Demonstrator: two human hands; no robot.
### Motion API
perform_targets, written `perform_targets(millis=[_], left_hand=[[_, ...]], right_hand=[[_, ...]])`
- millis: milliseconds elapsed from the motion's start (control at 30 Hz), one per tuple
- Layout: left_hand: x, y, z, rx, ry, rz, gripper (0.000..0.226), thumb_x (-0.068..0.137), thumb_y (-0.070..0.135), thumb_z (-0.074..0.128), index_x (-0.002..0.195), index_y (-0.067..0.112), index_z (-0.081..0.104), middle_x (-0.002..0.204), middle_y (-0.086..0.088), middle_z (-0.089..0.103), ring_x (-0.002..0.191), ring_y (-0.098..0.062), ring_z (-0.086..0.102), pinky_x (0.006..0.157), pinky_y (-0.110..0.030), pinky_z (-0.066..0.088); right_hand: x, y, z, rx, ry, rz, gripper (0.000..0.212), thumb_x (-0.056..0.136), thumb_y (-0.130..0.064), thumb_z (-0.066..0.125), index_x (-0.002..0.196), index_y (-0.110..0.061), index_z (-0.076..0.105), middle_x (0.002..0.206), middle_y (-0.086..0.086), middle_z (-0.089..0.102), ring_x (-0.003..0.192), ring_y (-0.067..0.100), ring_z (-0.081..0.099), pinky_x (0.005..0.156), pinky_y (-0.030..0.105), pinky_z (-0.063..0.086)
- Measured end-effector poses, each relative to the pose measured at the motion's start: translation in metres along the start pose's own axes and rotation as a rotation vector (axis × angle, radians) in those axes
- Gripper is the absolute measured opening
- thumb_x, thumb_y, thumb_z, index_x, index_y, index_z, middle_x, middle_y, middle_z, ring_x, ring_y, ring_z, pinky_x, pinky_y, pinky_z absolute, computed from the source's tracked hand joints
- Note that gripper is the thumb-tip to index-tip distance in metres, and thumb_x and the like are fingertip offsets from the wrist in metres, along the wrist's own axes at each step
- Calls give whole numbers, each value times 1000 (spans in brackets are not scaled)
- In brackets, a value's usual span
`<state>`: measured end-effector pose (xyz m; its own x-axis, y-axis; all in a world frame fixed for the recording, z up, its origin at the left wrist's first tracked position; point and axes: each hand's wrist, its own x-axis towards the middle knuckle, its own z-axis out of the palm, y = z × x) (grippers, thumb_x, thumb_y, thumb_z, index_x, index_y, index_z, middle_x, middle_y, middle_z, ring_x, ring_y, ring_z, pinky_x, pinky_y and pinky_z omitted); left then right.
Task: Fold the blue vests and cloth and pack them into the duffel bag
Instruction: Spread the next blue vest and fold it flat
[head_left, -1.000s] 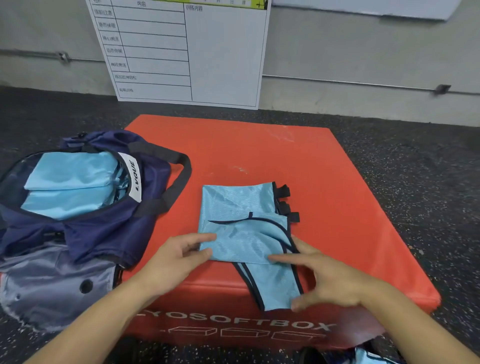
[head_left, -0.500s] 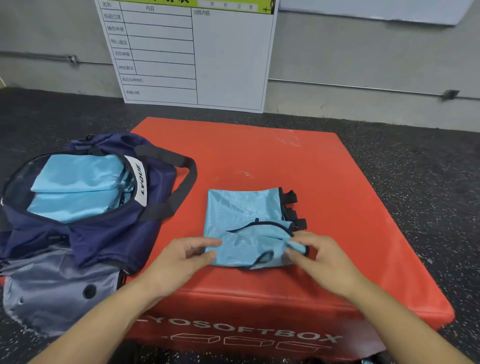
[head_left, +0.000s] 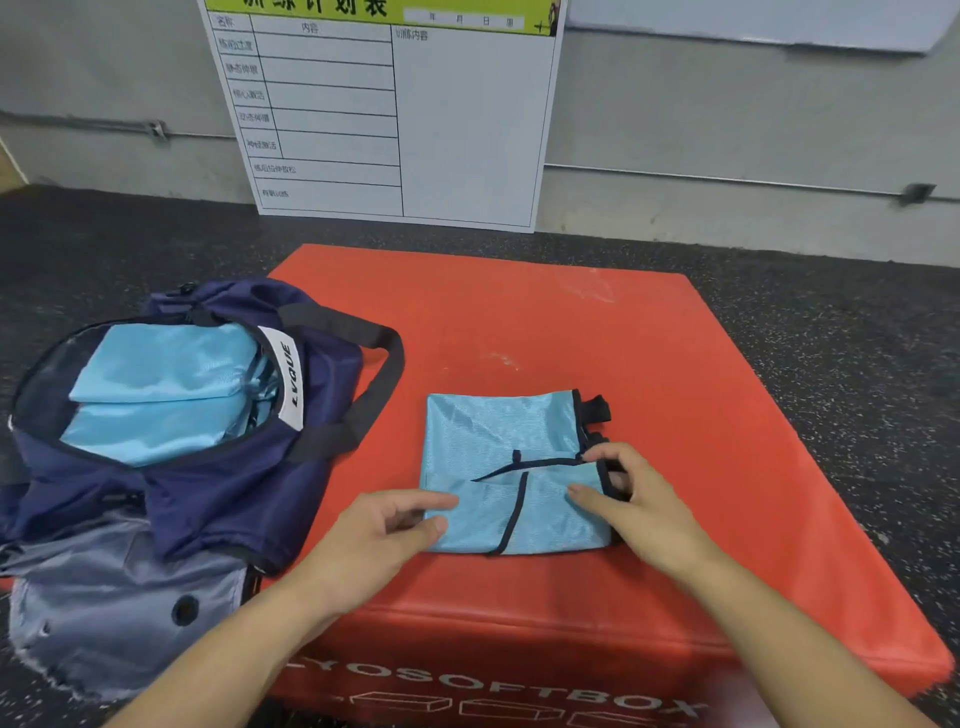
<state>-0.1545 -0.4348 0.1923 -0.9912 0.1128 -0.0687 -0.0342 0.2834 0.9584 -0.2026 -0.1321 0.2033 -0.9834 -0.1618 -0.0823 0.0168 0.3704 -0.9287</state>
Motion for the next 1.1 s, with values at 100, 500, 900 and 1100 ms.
perform_targets(millis=[100,500,900,1100], left_hand=[[-1,3,1,-18,4,-1,22,93,14,71,110,27,78,78,11,68,76,0,58,81,-13,46],[8,9,8,-56,87,118,33,82,21,71,114,28,75,66,12,42,63,-6,38,63,-19,36],[17,2,8,8,71,-54,33,92,4,70,122,18,70,45,14,30,44,-2,25,48,-17,24],[1,-5,6,61,37,-52,35,91,6,72,121,24,70,48,10,29,47,-5,24,51,-22,23]], right_hand=[[-8,-9,-10,137,-140,20,48,94,-22,73,132,-47,56,126,-7,71,124,15,62,111,39,47],[-9,-20,-10,-56,86,-220,29,91,1,71,100,-25,81,88,-24,74,82,-6,65,76,11,43],[13,-5,6,-127,-76,133,44,86,-14,73,115,-46,73,121,9,72,116,41,60,100,57,47],[-5,-7,5,-187,-144,123,59,79,-16,74,125,-51,66,138,-21,59,110,-7,64,100,30,53]])
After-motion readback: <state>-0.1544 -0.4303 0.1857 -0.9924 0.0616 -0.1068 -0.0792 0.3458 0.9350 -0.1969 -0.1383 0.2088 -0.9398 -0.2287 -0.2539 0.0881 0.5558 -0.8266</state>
